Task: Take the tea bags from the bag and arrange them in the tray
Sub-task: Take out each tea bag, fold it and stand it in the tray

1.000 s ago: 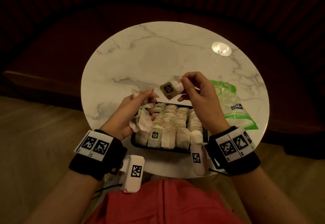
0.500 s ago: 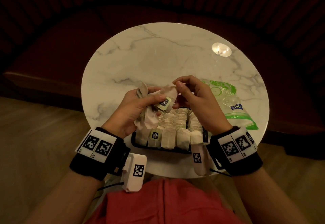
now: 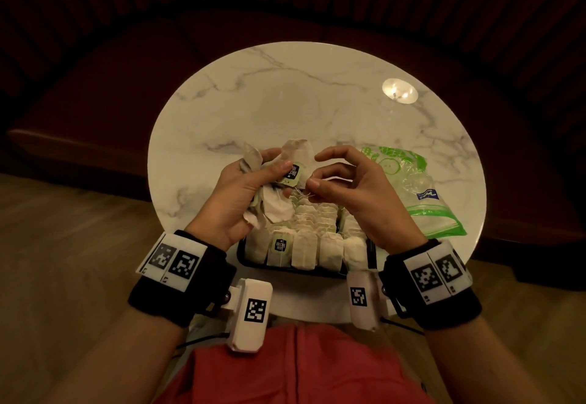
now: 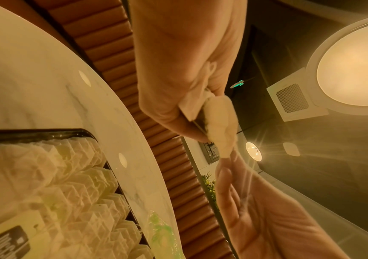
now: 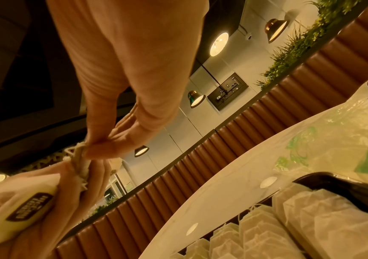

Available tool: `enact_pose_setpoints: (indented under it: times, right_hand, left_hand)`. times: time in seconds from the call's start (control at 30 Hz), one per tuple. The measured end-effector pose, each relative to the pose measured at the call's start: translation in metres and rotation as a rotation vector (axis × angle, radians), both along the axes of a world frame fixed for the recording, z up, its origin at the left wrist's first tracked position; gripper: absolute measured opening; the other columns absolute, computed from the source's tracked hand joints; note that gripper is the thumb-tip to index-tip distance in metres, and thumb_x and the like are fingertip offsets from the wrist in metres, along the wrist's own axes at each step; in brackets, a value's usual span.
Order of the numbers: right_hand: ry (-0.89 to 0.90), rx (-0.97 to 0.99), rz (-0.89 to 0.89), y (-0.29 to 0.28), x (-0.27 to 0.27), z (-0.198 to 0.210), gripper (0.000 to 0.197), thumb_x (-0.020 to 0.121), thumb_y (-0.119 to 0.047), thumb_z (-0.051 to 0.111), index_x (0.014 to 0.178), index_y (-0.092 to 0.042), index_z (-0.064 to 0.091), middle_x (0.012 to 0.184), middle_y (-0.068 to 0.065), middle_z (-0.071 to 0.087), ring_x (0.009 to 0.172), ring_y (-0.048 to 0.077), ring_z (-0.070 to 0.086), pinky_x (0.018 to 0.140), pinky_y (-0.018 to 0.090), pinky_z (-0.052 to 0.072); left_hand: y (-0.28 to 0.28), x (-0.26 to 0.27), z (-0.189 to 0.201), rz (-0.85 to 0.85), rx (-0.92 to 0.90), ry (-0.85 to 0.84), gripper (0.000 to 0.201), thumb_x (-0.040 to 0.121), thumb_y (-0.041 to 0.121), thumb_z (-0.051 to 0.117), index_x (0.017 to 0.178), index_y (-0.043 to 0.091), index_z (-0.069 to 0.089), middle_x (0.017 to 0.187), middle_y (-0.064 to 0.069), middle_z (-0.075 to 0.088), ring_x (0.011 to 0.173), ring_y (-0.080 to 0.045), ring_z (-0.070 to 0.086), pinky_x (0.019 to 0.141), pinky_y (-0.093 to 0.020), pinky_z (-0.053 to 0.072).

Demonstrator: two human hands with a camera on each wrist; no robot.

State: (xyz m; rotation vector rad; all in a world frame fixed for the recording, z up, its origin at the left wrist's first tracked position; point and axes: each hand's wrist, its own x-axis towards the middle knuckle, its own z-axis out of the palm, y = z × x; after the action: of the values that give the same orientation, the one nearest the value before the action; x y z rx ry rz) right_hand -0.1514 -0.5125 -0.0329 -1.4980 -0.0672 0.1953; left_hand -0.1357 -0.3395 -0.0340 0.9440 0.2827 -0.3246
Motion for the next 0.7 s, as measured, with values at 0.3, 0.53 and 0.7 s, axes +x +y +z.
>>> enact_pose_setpoints:
  times: [0.3, 0.53, 0.7]
  right_hand:
    - [0.002, -0.049, -0.003, 0.0015, -0.0005, -0.0024, 0.029, 0.084, 0.005, 0.068, 0.109, -0.005, 0.057, 0.084, 0.008, 0.068, 0.077, 0.024, 0.070, 0.076, 0.035, 0.059]
    - [-0.134, -0.146, -0.127, 0.0018, 0.0004, 0.0021, 0.026, 0.084, 0.000, 0.070, 0.102, -0.015, 0.061, 0.086, 0.002, 0.068, 0.078, 0.015, 0.068, 0.070, 0.032, 0.059]
    - [-0.187, -0.142, -0.167, 0.0031, -0.0003, 0.0021, 0.027, 0.086, -0.001, 0.068, 0.107, -0.016, 0.066, 0.093, 0.004, 0.068, 0.080, 0.019, 0.069, 0.070, 0.028, 0.057]
  left_hand:
    - [0.0004, -0.0006, -0.0003, -0.085, 0.002, 0.015, 0.040, 0.080, 0.007, 0.065, 0.119, -0.001, 0.059, 0.077, -0.009, 0.068, 0.051, -0.010, 0.062, 0.047, -0.019, 0.050]
    - [0.0017, -0.0036, -0.0021, -0.219, 0.098, 0.003, 0.022, 0.078, 0.012, 0.067, 0.098, 0.003, 0.071, 0.079, -0.013, 0.070, 0.056, -0.013, 0.062, 0.049, -0.018, 0.050]
    - [0.0020, -0.0053, 0.0037, -0.236, 0.140, -0.023, 0.016, 0.085, 0.007, 0.064, 0.099, 0.002, 0.071, 0.076, -0.012, 0.071, 0.056, -0.013, 0.066, 0.047, -0.018, 0.049]
